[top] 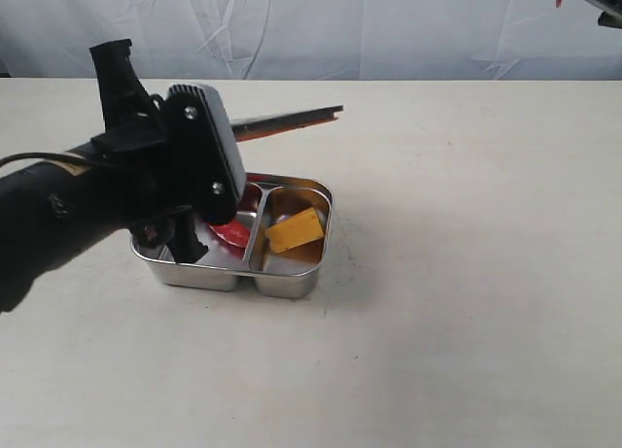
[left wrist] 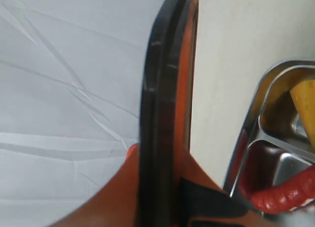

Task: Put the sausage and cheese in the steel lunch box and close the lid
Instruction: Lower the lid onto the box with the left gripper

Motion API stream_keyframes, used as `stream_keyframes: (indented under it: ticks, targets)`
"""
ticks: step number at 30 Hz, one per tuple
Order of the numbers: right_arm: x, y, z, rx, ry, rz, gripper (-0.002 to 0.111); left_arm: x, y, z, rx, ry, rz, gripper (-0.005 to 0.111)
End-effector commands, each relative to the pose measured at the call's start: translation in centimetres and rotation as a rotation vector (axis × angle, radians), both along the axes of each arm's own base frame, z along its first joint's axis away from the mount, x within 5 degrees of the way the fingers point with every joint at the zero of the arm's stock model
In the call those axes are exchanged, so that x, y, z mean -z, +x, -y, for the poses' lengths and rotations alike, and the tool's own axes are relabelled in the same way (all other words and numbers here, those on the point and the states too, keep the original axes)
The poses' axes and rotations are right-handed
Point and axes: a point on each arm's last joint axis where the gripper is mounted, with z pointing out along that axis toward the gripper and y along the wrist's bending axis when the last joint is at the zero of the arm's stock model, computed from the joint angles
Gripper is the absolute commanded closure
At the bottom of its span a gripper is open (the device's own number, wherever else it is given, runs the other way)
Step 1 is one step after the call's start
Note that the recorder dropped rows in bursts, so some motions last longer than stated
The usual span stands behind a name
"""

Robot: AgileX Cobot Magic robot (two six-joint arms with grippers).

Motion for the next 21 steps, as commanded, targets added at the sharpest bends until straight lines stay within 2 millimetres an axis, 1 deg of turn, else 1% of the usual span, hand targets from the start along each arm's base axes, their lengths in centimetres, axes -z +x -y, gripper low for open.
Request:
stream_keyframes:
  ticks: [1, 6, 9, 12, 15, 19, 21]
  targets:
    - [-0.6, -0.6, 0.6, -0.006, -0.033, 0.048, 0.108, 2.1, -0.3, 0.8, -0.107, 0.086, -0.001, 0.107]
    - [-0.6, -1.0, 0.8, -0.021, -0.074, 0.06, 0.108, 4.4, -0.5, 1.9, -0.162, 0.146, -0.008, 0.107]
    - [-0.4, -1.1, 0.8, -0.031, -0.106, 0.062, 0.108, 5.7, -0.5, 2.1, -0.224, 0.193, 0.013, 0.107]
    - [-0.3, -1.1, 0.8, -0.033, -0.113, 0.062, 0.108, 7.0, -0.4, 2.4, -0.224, 0.238, -0.001, 0.107]
    - [-0.3, -1.1, 0.8, -0.032, -0.118, 0.065, 0.108, 8.0, -0.2, 2.9, -0.222, 0.259, -0.026, 0.107]
    - [-0.3, -1.1, 0.8, -0.036, -0.126, 0.063, 0.108, 8.8, 0.1, 3.3, -0.224, 0.283, -0.025, 0.107]
    - [-0.2, -1.1, 0.9, -0.035, -0.143, 0.073, 0.108, 9.1, -0.1, 3.6, -0.202, 0.288, -0.029, 0.107]
